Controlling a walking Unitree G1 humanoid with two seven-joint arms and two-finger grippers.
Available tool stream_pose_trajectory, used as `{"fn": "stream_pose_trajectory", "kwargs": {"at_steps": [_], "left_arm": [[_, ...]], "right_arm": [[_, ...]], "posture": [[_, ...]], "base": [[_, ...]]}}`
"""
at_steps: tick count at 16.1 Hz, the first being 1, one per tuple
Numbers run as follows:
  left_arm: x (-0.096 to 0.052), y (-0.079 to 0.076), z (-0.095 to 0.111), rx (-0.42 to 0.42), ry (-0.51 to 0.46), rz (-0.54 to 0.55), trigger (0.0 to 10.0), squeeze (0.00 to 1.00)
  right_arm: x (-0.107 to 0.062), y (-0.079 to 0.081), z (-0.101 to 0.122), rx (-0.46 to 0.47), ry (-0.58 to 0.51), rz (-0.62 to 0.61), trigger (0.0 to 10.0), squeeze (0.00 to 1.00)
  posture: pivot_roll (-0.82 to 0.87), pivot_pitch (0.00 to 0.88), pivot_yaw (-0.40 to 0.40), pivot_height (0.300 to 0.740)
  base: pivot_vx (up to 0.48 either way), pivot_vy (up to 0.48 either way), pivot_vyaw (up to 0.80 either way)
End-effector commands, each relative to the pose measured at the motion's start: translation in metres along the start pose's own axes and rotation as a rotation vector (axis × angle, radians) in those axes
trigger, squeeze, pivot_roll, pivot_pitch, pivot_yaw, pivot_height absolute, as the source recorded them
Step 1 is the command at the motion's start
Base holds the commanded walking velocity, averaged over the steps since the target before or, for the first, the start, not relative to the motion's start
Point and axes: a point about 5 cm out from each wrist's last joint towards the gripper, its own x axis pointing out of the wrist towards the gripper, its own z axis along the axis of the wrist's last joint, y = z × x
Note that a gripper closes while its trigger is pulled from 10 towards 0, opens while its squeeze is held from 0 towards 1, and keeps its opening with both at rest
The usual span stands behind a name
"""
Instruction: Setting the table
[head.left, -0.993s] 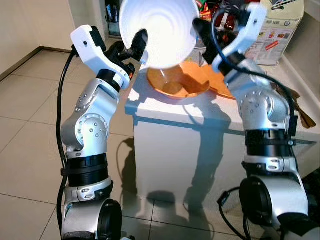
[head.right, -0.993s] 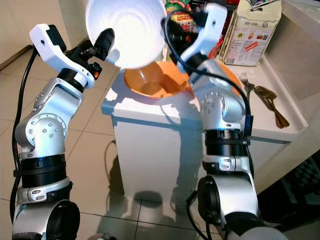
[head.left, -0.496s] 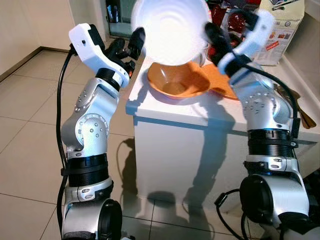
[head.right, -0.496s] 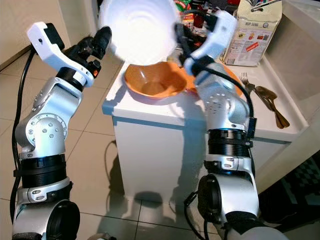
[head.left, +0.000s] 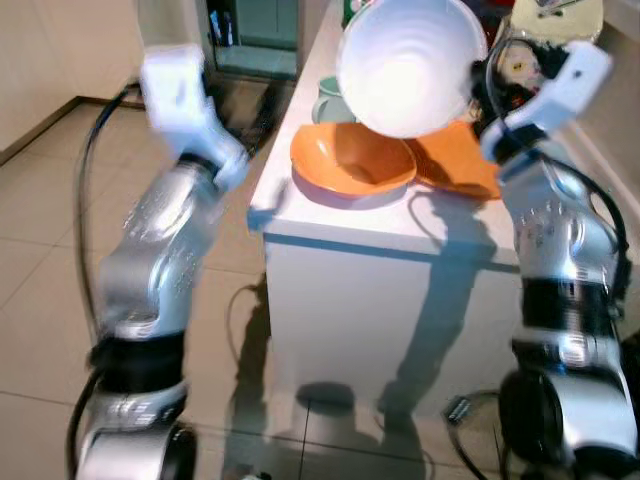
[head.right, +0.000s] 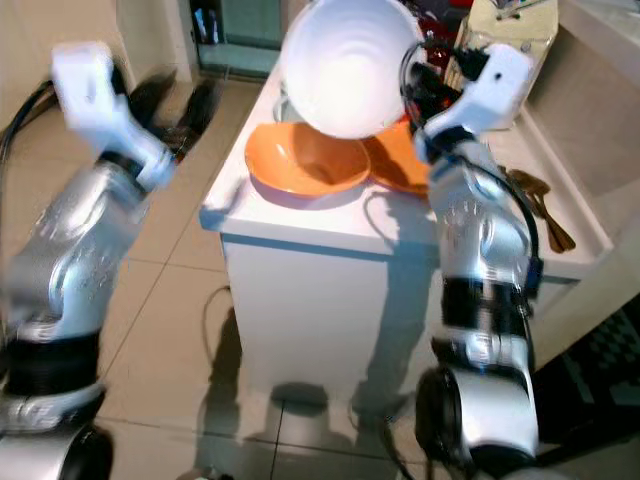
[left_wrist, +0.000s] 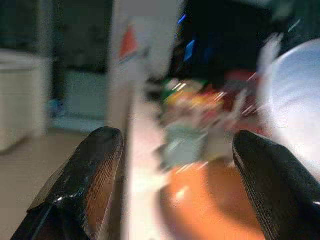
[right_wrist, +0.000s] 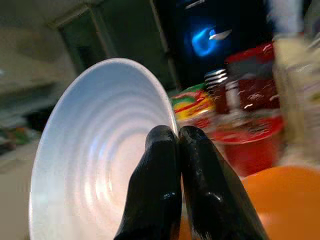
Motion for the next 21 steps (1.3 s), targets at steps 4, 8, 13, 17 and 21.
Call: {"fn": "stream_pose_trajectory", "kwargs": {"at_steps": [4,8,13,17,21], "left_arm": [[-0.012,-0.002,-0.011,0.173,0.044,0.026,10.0,0.00],[-0.011,-0.021,-0.018,0.103,0.053,0.013,10.0,0.00],[-0.014,-0.022,-0.020,0.095,0.063,0.015,10.0,0.00],[-0.017,-0.031,-0.025,0.105,0.070,0.008,10.0,0.00],[-0.010,-0.028,-0.021,0.131,0.050,0.031,10.0,0.00]], "right_arm": [[-0.038,0.025,0.007,-0.007,-0.047,0.003,10.0,0.00],[-0.055,0.022,-0.007,-0.014,0.015,-0.074,10.0,0.00],[-0.061,0.030,-0.018,-0.093,0.084,-0.044,10.0,0.00],[-0.066,0.030,-0.021,-0.107,0.096,-0.037,10.0,0.00],[-0.062,0.030,-0.011,-0.124,0.044,-0.062,10.0,0.00]], "posture": [[0.03,0.000,-0.023,0.740],[-0.02,0.000,-0.018,0.740],[-0.01,0.000,-0.029,0.740],[0.01,0.000,-0.046,0.740],[-0.01,0.000,-0.031,0.740]], "base": [[0.000,0.000,0.00],[-0.079,0.000,0.00],[-0.291,0.000,0.00],[0.000,0.000,0.00],[0.000,0.000,0.00]]}}
